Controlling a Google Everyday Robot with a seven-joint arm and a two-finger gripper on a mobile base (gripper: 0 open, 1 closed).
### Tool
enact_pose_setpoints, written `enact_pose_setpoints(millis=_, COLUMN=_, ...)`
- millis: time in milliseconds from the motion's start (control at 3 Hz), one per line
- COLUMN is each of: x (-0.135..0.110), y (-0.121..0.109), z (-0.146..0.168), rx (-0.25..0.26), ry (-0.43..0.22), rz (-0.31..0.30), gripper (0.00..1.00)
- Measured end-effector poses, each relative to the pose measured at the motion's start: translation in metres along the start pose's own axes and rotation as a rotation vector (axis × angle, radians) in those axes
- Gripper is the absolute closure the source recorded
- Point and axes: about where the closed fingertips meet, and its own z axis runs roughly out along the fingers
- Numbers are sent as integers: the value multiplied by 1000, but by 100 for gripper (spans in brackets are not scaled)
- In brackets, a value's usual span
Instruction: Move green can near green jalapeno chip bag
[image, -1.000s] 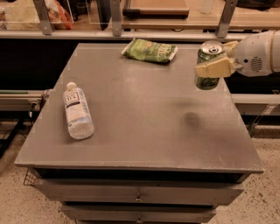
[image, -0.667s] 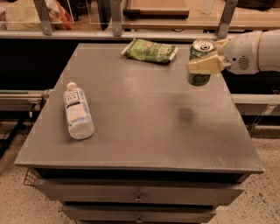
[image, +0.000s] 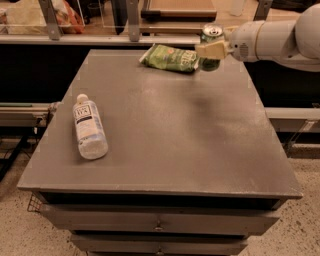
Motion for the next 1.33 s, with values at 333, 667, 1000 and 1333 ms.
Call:
enact_pose_setpoints(millis=333, x=7, y=-44, z=29, rx=71, ry=9, rz=14, gripper=100)
enact_pose_setpoints(millis=667, x=24, y=-62, z=38, rx=107, ry=39, rz=32, gripper=100)
enact_pose_setpoints(millis=1000, x=46, y=-70, z=40, rx=119, ry=54, rz=94, gripper=86)
enact_pose_setpoints(millis=1333, x=61, y=-69, z=48, rx=110, ry=52, rz=150, gripper=62)
